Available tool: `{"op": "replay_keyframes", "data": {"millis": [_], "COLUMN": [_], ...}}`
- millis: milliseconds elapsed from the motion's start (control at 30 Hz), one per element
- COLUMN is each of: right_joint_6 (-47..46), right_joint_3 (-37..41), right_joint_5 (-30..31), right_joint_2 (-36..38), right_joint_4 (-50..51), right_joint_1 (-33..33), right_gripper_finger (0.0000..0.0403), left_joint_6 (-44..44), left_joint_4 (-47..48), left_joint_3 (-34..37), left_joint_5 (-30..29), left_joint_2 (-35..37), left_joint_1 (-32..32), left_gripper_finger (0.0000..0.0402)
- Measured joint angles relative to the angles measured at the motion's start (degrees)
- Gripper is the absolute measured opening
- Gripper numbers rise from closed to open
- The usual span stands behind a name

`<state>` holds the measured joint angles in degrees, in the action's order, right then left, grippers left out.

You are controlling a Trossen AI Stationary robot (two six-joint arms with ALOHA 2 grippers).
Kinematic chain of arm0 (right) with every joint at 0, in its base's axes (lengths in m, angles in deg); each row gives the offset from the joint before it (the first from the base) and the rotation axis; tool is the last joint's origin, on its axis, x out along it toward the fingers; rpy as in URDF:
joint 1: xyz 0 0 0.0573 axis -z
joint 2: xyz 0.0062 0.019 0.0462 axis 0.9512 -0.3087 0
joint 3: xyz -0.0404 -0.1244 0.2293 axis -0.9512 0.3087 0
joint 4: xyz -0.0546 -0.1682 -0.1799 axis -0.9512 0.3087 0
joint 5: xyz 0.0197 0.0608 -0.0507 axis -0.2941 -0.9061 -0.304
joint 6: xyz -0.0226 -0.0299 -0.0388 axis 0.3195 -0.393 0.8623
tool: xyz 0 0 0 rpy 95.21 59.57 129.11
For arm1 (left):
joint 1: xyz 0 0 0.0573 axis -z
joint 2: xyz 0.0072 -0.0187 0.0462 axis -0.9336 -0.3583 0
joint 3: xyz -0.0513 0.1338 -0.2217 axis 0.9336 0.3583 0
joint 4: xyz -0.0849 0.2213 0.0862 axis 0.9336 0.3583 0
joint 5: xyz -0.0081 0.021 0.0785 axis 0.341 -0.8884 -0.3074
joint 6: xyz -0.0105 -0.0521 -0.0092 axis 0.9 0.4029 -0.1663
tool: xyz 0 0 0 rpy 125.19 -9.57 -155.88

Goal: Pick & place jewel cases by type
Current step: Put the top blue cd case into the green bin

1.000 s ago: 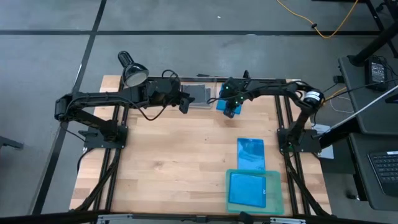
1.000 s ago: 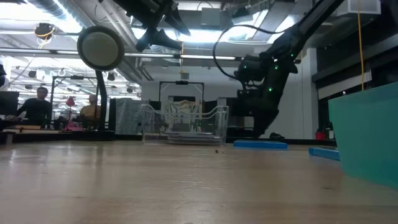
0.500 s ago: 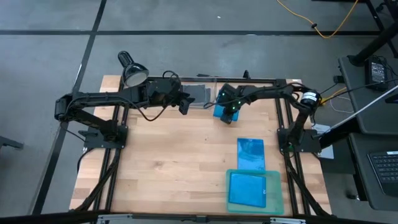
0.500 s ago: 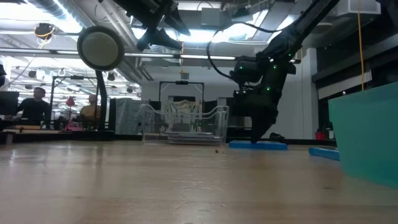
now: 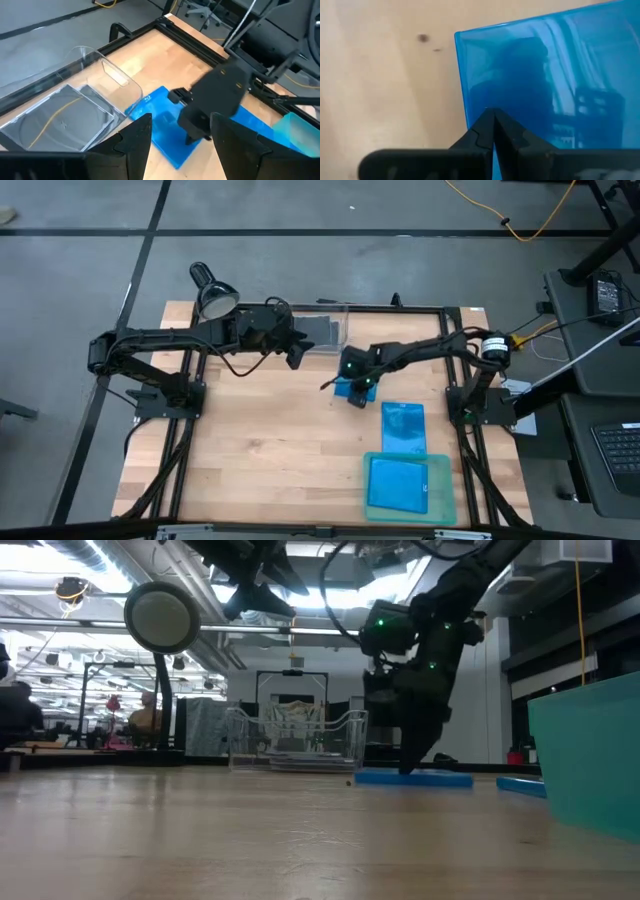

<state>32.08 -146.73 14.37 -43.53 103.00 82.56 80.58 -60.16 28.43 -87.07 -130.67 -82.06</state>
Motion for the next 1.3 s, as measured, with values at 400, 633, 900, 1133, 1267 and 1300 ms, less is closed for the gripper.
{"op": "replay_keyframes", "data": {"millis": [400, 633, 900, 1133, 1267, 1300], "right_joint_6": [-9.6, -13.9, -6.0, -0.1, 0.3, 1.0], "right_joint_3": [0.2, -0.1, -4.9, -13.1, -15.6, -15.7], "right_joint_5": [0.2, -2.9, 6.7, 11.3, 14.0, 15.2], "right_joint_2": [-0.9, -5.1, -4.1, -3.4, -1.7, -0.9], "right_joint_4": [-8.4, -18.6, -16.5, -0.3, 4.9, 5.5], "right_joint_1": [-11.0, -14.7, -16.8, -16.8, -17.0, -17.2], "right_gripper_finger": [0.0012, 0.0012, 0.0012, 0.0012, 0.0012, 0.0012], "left_joint_6": [0.6, 0.6, 0.7, 1.0, 1.1, 1.5], "left_joint_4": [7.3, 11.3, 14.5, 14.5, 14.5, 14.3], "left_joint_3": [0.0, 0.0, 0.0, 0.0, 0.0, 0.0], "left_joint_5": [1.3, 1.4, 1.2, 1.1, 0.7, 0.6], "left_joint_2": [0.0, 0.0, 0.0, 0.7, 0.7, 0.7], "left_joint_1": [0.9, 4.2, 7.3, 9.6, 10.1, 10.1], "left_gripper_finger": [0.0193, 0.0193, 0.0193, 0.0193, 0.0193, 0.0193]}}
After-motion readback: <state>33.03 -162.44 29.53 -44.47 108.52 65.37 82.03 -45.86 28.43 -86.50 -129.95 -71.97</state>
